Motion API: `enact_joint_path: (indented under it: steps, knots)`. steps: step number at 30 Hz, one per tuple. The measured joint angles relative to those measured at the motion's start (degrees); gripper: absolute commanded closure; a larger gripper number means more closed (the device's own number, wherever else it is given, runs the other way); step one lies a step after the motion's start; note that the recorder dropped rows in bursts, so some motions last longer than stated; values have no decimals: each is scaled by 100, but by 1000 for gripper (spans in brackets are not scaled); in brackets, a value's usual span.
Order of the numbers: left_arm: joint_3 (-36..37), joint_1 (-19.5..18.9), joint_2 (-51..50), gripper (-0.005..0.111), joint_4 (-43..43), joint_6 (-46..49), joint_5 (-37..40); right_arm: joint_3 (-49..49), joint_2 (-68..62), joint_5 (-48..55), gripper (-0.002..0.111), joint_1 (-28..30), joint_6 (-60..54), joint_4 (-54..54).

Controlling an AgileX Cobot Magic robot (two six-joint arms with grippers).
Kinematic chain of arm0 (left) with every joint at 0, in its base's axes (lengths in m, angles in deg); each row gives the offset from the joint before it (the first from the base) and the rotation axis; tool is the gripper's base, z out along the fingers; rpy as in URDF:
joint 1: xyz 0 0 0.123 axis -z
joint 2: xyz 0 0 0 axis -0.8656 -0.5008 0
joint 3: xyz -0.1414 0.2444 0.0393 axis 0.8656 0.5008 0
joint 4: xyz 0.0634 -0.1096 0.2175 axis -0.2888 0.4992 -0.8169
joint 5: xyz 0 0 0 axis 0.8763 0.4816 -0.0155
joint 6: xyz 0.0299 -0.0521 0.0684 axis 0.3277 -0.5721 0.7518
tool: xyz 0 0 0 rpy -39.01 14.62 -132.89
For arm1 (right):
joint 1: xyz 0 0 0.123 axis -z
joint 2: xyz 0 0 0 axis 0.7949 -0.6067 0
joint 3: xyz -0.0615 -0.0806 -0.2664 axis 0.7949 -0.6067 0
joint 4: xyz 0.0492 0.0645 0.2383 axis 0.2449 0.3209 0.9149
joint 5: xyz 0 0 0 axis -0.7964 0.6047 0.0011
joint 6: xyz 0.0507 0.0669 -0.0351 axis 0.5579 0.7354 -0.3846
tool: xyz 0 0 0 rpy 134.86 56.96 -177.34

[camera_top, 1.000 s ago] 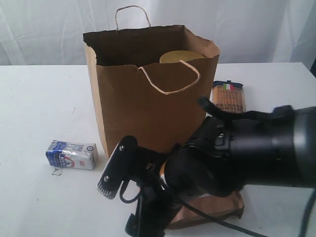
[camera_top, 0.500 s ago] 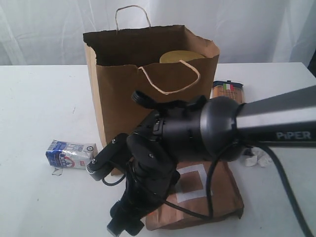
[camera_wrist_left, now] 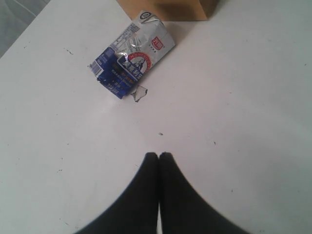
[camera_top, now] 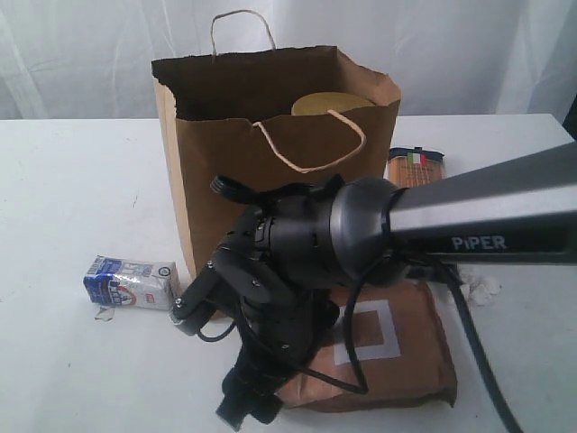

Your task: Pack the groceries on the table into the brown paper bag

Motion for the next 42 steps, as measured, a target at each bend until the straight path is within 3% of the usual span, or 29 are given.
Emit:
enact_joint_path:
  steps: [12, 27, 42]
  knots:
    - [0, 0, 0, 107, 0, 0, 0, 3, -24, 1808, 31, -142, -136, -1417]
    - [0, 0, 0, 107, 0, 0, 0, 3, 233, 1817, 31, -716, -180, -1378]
    - [0, 0, 0, 107, 0, 0, 0, -779, 24, 1857, 31, -1336, -9, -2659]
